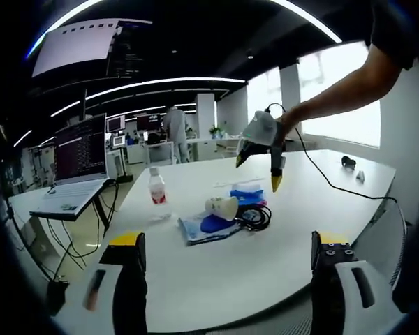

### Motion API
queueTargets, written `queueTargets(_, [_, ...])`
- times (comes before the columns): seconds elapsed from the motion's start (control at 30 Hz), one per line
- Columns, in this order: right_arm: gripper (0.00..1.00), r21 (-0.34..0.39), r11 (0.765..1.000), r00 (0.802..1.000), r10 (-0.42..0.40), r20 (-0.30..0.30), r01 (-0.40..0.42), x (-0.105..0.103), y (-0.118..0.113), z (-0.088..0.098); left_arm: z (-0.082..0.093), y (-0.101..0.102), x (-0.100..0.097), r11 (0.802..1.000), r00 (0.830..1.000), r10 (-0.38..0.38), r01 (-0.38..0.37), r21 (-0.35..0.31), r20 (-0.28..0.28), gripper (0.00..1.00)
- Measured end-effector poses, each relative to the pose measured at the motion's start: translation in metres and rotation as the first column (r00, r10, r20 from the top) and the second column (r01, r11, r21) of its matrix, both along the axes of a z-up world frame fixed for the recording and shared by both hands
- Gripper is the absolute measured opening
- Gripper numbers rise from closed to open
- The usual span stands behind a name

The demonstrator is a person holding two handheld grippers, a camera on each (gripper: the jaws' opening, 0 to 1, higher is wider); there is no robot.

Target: Arrange the tabletop items into an orderly group along one side of the table until the central work area is clear of visible clutter.

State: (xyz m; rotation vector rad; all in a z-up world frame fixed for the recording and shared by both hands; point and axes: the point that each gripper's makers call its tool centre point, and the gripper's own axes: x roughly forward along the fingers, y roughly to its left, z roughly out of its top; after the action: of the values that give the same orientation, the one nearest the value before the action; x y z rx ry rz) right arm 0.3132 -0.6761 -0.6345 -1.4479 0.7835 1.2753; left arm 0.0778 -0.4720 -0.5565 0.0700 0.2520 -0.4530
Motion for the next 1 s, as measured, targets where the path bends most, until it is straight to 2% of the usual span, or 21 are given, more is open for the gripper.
queueTargets(0.07, [0.88,-0.027,0.998,0.998,0.055,-0.007,-0.055,0.000,0.003,-0.002,0.000,0.001,0.000,1.000,1.000,0.007,-0.007,-0.005,0.000,0.99])
queueTargets(0.17, [0.91,-0.034,0.996,0.997,0.079,-0.017,-0.080,0.003,0.008,-0.004,0.001,0.003,0.001,1.000,1.000,0.018,-0.018,-0.005,0.003,0.99])
queueTargets(0.23, [0.95,-0.058,0.992,0.993,0.116,0.007,-0.115,0.008,0.011,-0.005,0.001,0.003,0.002,1.000,1.000,0.019,-0.019,-0.007,0.001,0.99])
queueTargets(0.37, [0.96,-0.159,0.956,0.967,0.253,0.010,-0.248,0.013,0.008,-0.007,0.000,0.003,0.003,1.000,1.000,0.018,-0.018,-0.001,-0.001,0.99])
queueTargets(0.57, [0.98,-0.197,0.908,0.927,0.375,-0.004,-0.368,0.017,0.010,-0.009,0.000,0.000,0.003,1.000,1.000,0.014,-0.014,-0.001,0.001,0.99])
queueTargets(0.63, [1.00,-0.234,0.877,0.898,0.438,0.031,-0.419,0.026,0.012,-0.007,0.001,-0.001,0.004,1.000,1.000,0.012,-0.012,-0.005,0.000,0.99])
queueTargets(0.67, [1.00,-0.260,0.849,0.872,0.487,0.044,-0.460,0.031,0.014,-0.007,0.000,-0.002,0.004,1.000,1.000,0.010,-0.010,-0.004,-0.003,0.99])
queueTargets(0.7, [1.00,-0.267,0.835,0.862,0.506,0.027,-0.482,0.030,0.015,-0.008,-0.001,-0.003,0.004,1.000,1.000,0.007,-0.007,-0.004,-0.005,0.99])
queueTargets(0.77, [1.00,-0.261,0.828,0.854,0.520,0.026,-0.496,0.030,0.017,-0.010,-0.001,-0.005,0.005,1.000,1.000,0.003,-0.003,-0.003,-0.008,0.99])
queueTargets(0.83, [1.00,-0.245,0.807,0.830,0.558,0.017,-0.538,0.028,0.024,-0.013,-0.002,-0.006,0.005,1.000,1.000,-0.001,0.001,-0.002,-0.011,0.99])
queueTargets(0.9, [1.00,-0.267,0.772,0.802,0.598,-0.002,-0.577,0.027,0.025,-0.016,-0.003,-0.007,0.005,1.000,1.000,-0.005,0.005,-0.002,-0.013,0.99])
queueTargets(0.97, [1.00,-0.295,0.726,0.762,0.648,-0.007,-0.621,0.028,0.028,-0.017,-0.004,-0.009,0.006,1.000,1.000,-0.012,0.012,-0.001,-0.015,0.99])
queueTargets(1.0, [1.00,-0.286,0.701,0.737,0.676,-0.024,-0.653,0.025,0.032,-0.019,-0.004,-0.010,0.006,1.000,1.000,-0.015,0.015,0.002,-0.018,0.99])
